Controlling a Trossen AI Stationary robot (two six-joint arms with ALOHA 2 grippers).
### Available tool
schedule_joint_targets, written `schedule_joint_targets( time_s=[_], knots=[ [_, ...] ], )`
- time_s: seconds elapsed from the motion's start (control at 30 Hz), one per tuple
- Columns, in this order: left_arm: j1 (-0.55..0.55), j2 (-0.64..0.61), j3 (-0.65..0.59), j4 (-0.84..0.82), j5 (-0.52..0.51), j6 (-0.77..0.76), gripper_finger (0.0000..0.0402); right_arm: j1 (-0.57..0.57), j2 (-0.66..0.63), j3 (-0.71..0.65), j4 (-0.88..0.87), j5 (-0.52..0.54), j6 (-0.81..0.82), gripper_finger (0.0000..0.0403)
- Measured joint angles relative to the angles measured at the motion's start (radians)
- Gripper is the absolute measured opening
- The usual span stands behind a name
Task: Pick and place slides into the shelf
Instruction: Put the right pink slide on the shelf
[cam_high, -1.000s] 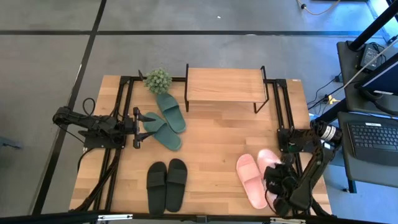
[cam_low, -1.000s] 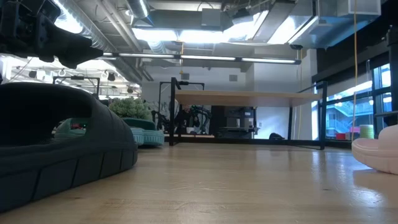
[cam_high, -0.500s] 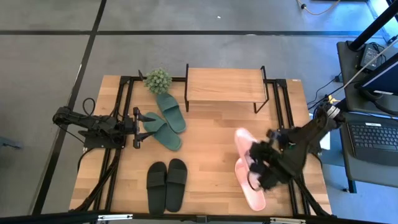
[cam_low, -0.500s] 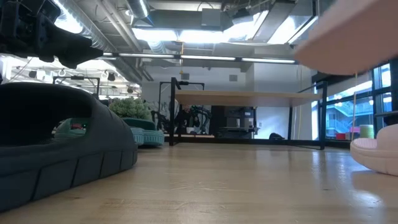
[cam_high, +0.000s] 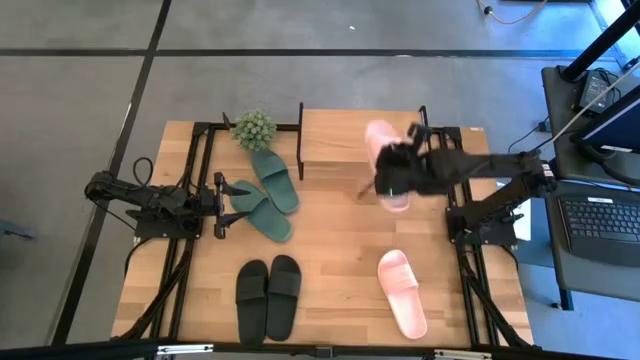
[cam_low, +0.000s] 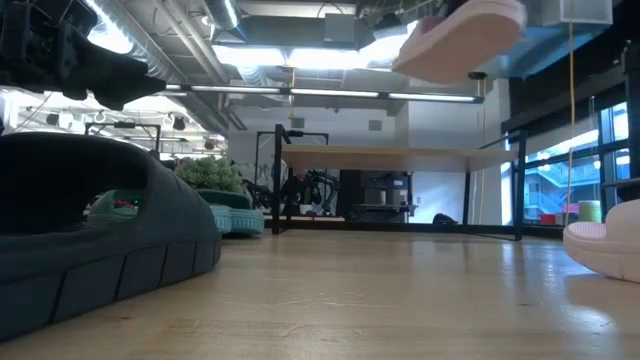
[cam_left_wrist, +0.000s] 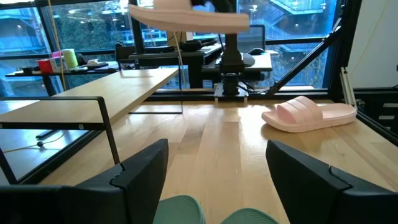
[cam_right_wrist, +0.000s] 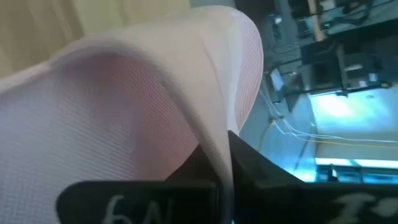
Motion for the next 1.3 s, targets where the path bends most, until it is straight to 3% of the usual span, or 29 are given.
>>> schedule_joint_targets(
  time_s=[0.2,0.53,0.83,1.03,1.3],
  knots=[
    [0.0,0.0,0.0,0.0,0.0,0.0,0.0263,-0.242,-0.036,0.019,0.188,-0.121,-0.304,0.0012],
    [0.0,0.0,0.0,0.0,0.0,0.0,0.0263,-0.533,-0.039,-0.077,0.336,-0.302,-0.479,0.0012],
    [0.0,0.0,0.0,0.0,0.0,-0.002,0.0263,-0.641,-0.058,-0.276,0.499,-0.323,-0.569,0.0011],
    [0.0,0.0,0.0,0.0,0.0,-0.002,0.0263,-0.662,-0.154,-0.413,0.676,-0.324,-0.674,0.0011],
    [0.0,0.0,0.0,0.0,0.0,-0.002,0.0263,-0.696,-0.268,-0.515,0.714,-0.324,-0.714,0.0011]
  ],
)
